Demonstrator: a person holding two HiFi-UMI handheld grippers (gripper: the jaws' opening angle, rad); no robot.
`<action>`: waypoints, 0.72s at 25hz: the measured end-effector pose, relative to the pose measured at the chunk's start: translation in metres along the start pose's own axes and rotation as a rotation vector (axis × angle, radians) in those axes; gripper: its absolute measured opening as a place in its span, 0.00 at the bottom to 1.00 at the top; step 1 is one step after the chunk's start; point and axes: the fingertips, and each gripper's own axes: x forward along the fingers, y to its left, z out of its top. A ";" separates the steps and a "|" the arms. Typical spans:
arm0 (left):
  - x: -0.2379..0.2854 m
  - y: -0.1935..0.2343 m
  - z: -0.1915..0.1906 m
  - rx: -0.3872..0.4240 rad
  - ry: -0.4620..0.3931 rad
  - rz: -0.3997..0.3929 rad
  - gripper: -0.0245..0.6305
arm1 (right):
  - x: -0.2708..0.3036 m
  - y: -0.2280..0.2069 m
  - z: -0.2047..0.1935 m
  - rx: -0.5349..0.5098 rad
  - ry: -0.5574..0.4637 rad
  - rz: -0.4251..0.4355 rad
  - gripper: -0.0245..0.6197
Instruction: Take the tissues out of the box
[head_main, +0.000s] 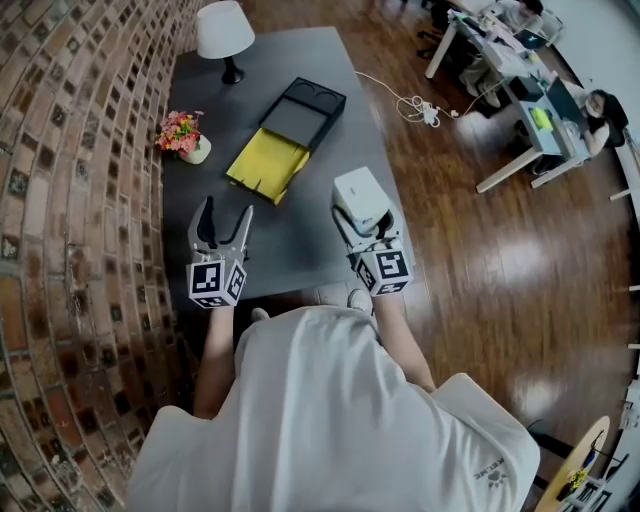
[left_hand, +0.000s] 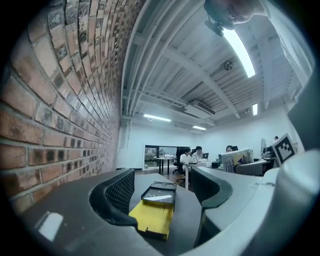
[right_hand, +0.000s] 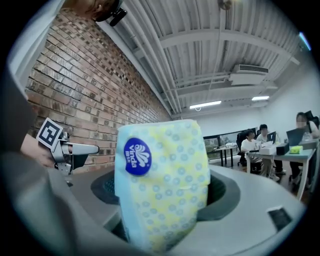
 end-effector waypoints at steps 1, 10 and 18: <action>-0.002 -0.001 0.000 -0.004 -0.004 0.010 0.56 | -0.001 0.002 0.000 0.001 0.002 0.006 0.66; -0.013 -0.009 0.003 -0.010 -0.009 0.055 0.55 | 0.002 0.006 0.017 -0.046 -0.008 0.061 0.66; -0.011 -0.030 0.004 -0.009 -0.011 0.091 0.55 | 0.001 -0.002 0.024 -0.049 -0.009 0.133 0.66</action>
